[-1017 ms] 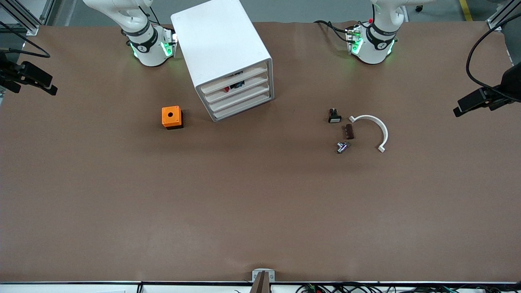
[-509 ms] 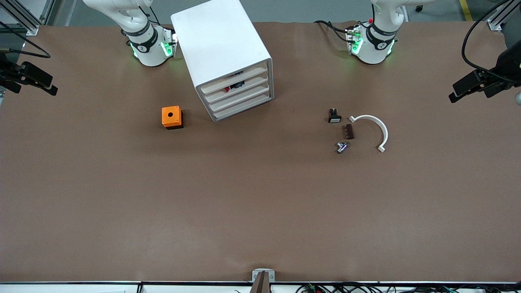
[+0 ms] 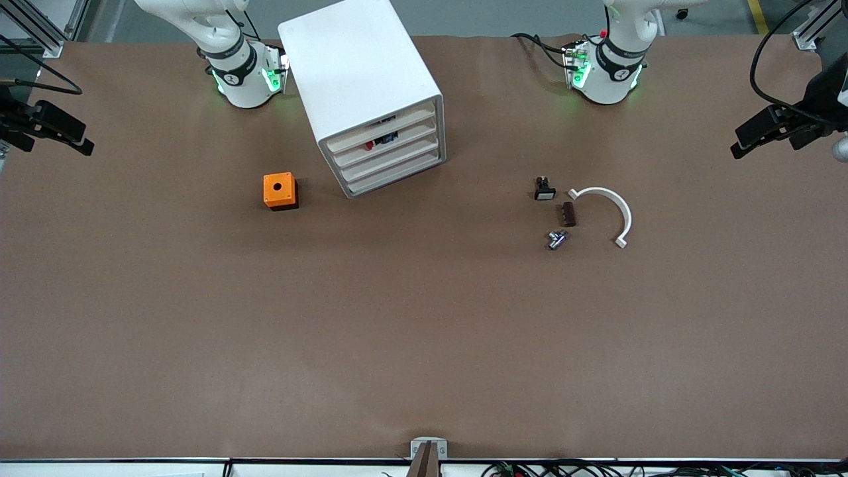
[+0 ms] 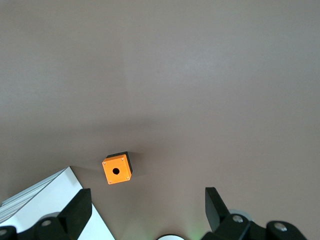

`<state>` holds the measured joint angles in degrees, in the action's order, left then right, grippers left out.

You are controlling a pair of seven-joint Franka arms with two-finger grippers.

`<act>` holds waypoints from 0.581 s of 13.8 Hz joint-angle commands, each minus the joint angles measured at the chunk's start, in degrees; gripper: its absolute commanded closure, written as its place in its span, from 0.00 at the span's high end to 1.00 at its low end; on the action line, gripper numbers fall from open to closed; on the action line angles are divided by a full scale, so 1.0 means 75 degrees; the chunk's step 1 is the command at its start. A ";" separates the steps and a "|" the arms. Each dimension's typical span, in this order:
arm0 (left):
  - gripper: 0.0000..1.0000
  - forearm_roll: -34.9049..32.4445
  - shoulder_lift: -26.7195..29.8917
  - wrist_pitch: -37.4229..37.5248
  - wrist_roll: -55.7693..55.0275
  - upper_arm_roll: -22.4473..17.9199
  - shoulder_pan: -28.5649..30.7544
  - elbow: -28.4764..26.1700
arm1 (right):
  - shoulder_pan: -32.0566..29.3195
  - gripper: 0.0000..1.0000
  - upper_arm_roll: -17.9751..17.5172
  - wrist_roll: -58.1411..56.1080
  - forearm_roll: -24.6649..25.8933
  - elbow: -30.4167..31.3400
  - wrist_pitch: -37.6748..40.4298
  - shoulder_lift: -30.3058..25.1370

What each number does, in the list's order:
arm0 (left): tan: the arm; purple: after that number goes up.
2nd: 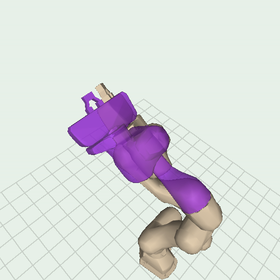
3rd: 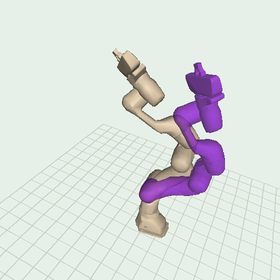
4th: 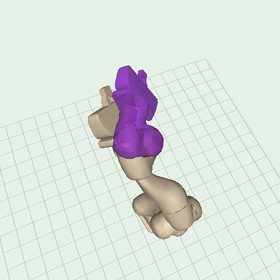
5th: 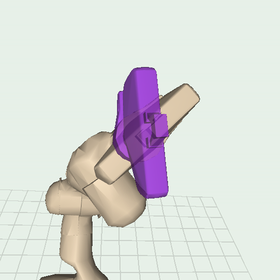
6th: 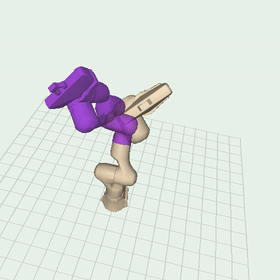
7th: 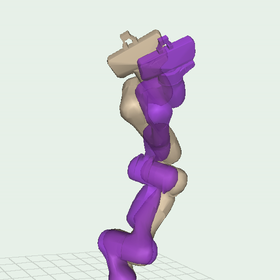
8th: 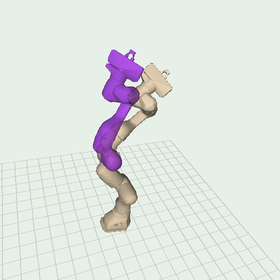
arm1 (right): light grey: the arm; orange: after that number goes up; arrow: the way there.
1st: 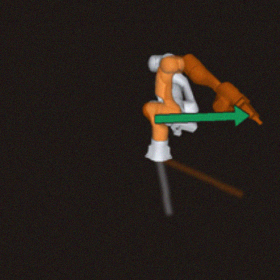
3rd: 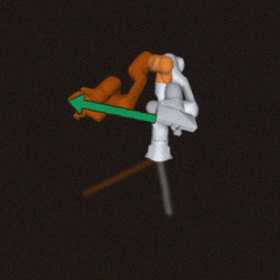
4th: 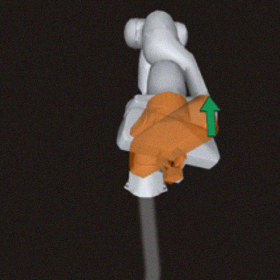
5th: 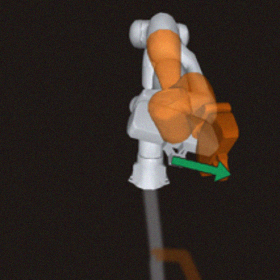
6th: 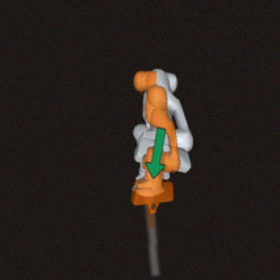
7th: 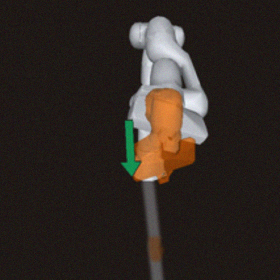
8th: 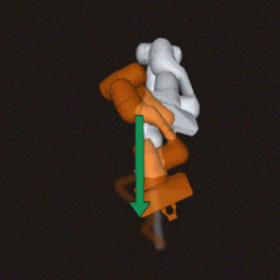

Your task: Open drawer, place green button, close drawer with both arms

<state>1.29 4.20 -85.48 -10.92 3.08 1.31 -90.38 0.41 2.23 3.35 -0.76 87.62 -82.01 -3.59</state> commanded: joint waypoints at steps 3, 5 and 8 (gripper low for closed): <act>1.00 -0.0102 0.0143 -0.0063 0.0495 0.0117 0.0084 -0.0183 | -0.0125 1.00 -0.0086 -0.0095 0.0054 -0.0221 0.0130 0.0103; 1.00 -0.0184 0.0166 -0.0028 0.0786 0.0222 0.0072 -0.0206 | -0.0125 1.00 -0.0086 -0.0095 0.0066 -0.0221 0.0130 0.0103; 1.00 -0.0545 0.0306 -0.0016 0.0917 0.0350 0.0049 -0.0463 | -0.0125 1.00 -0.0074 -0.0095 0.0066 -0.0210 0.0130 0.0103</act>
<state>0.10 4.27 -85.47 -5.43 4.34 1.30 -91.20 0.41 2.23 3.35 -0.76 87.62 -82.01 -3.59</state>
